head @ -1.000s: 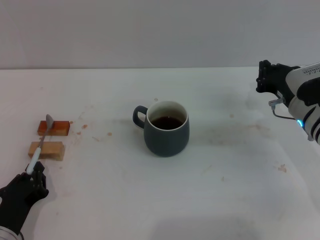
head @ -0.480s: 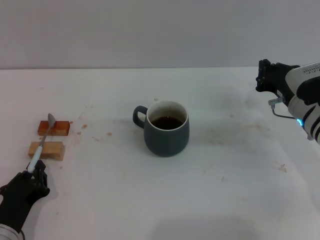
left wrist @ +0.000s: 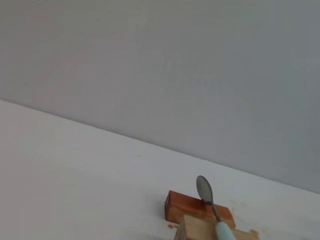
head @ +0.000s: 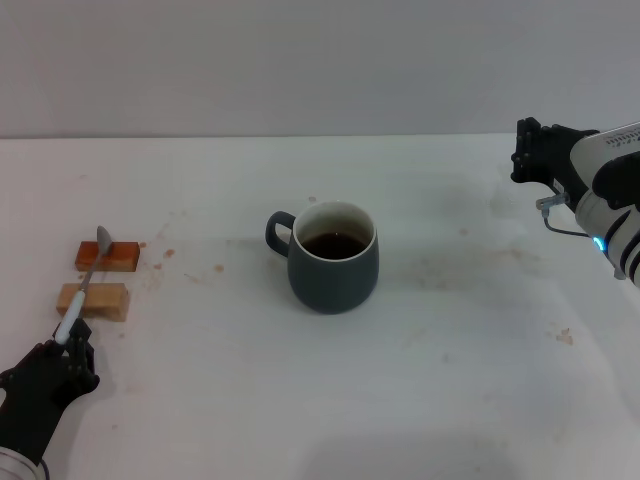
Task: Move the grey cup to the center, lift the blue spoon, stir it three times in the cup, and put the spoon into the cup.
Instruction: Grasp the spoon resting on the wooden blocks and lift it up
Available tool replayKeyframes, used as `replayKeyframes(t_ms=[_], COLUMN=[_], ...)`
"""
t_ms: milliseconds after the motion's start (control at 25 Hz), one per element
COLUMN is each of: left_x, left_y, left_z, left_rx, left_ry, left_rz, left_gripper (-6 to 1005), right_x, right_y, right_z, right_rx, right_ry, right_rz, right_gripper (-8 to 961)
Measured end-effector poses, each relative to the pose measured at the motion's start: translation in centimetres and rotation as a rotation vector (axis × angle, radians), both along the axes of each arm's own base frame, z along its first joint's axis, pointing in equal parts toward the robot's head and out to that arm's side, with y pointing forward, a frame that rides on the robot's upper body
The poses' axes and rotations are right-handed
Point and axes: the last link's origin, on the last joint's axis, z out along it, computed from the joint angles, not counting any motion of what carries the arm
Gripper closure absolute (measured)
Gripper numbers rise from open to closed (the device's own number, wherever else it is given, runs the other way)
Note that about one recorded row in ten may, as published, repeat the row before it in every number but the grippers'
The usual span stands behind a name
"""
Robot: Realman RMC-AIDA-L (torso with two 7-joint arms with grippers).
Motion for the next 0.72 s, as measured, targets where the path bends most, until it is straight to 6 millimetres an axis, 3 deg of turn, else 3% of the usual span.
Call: replayKeyframes(t_ms=[720], left_x=[0.52], left_y=[-0.29], left_z=[0.25], left_rx=[0.028], left_ry=[0.003], left_rz=[-0.047], left_gripper=[866], right_x=[-0.19], right_y=[0.09], right_z=[-0.06], right_rx=[-0.004], right_ry=[-0.005], right_rz=[0.008], right_gripper=[920])
